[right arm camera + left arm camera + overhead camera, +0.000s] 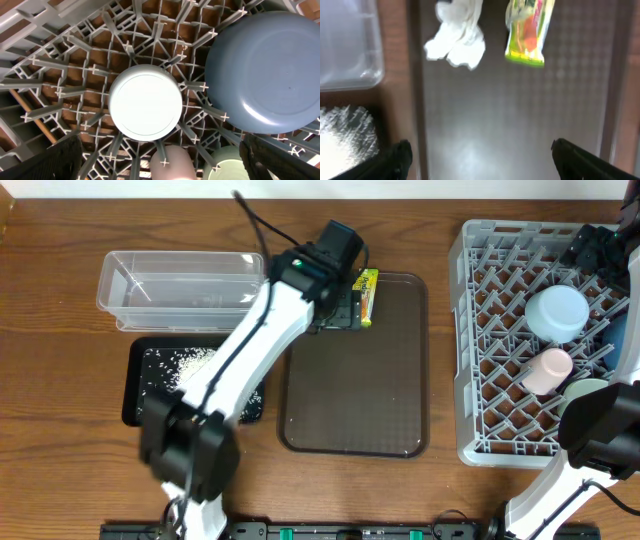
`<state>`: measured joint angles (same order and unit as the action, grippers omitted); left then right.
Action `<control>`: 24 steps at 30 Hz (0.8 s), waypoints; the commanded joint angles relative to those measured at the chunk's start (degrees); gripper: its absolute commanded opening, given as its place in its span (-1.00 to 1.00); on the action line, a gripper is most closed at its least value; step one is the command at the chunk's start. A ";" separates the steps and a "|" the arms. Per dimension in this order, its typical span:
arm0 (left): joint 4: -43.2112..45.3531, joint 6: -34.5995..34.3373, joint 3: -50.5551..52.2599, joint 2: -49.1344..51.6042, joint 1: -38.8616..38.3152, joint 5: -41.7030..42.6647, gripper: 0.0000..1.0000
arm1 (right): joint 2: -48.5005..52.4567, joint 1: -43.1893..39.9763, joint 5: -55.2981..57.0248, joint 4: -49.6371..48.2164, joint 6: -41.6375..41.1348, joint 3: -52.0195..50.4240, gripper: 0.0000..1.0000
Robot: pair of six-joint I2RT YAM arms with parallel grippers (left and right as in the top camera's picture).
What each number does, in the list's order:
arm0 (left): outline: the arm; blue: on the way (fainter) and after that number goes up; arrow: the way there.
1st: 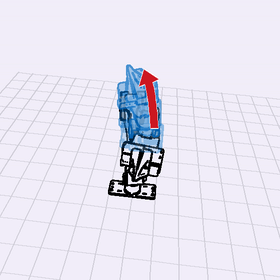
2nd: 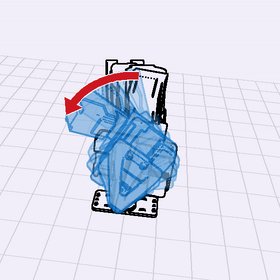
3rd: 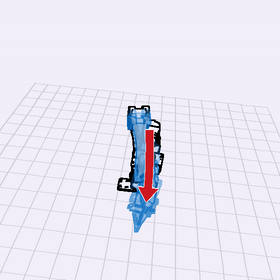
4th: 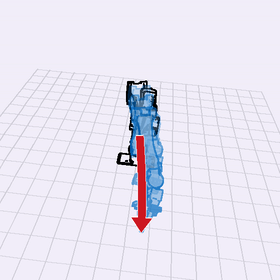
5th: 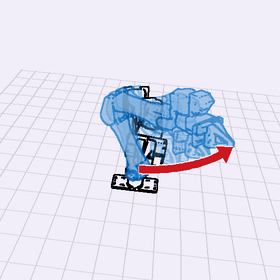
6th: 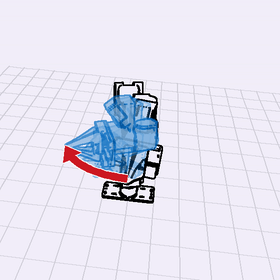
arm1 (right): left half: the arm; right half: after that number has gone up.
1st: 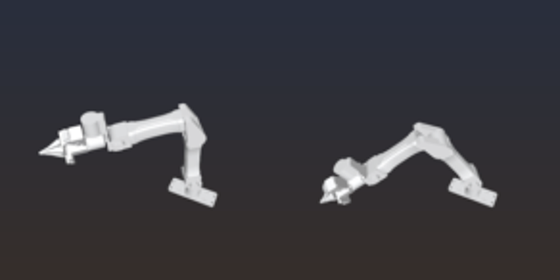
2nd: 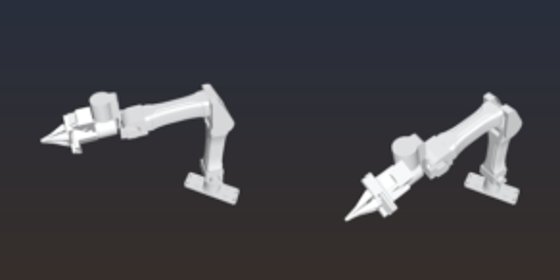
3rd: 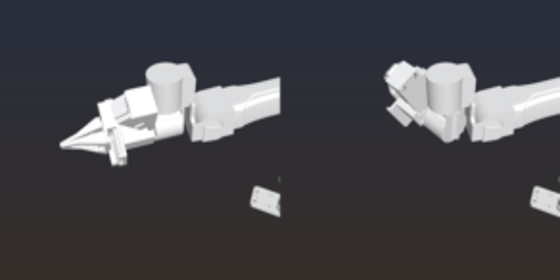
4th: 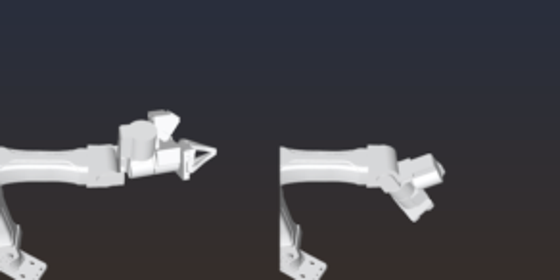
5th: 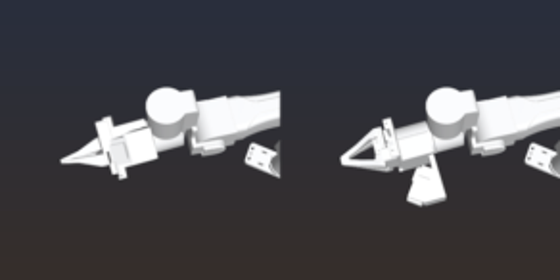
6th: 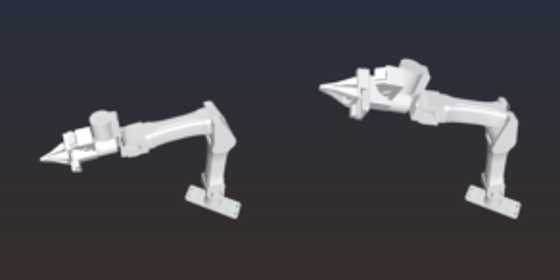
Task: Sort waste into correct bins and load items into the dishwasher rack
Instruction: 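Reach the left gripper to the yellow wrapper on the brown tray, then grasp the yellow wrapper with the left gripper and lift it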
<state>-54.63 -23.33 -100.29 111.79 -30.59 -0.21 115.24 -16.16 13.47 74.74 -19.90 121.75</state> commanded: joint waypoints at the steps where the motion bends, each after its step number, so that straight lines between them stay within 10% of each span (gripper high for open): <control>1: 5.88 6.40 -0.72 2.64 -0.13 3.41 0.82 | 0.28 -0.37 0.20 0.02 0.68 0.04 0.98; 9: 24.98 9.62 -0.07 5.33 -0.74 2.10 0.82 | 0.28 -0.37 0.20 0.02 0.68 0.04 0.99; 24: 32.65 18.21 -0.09 15.41 -4.28 -6.86 0.82 | 0.28 -0.37 0.20 0.02 0.68 0.04 0.98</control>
<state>-23.11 -7.79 -100.09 126.74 -33.19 -0.64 115.24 -16.16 13.47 74.76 -19.90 121.75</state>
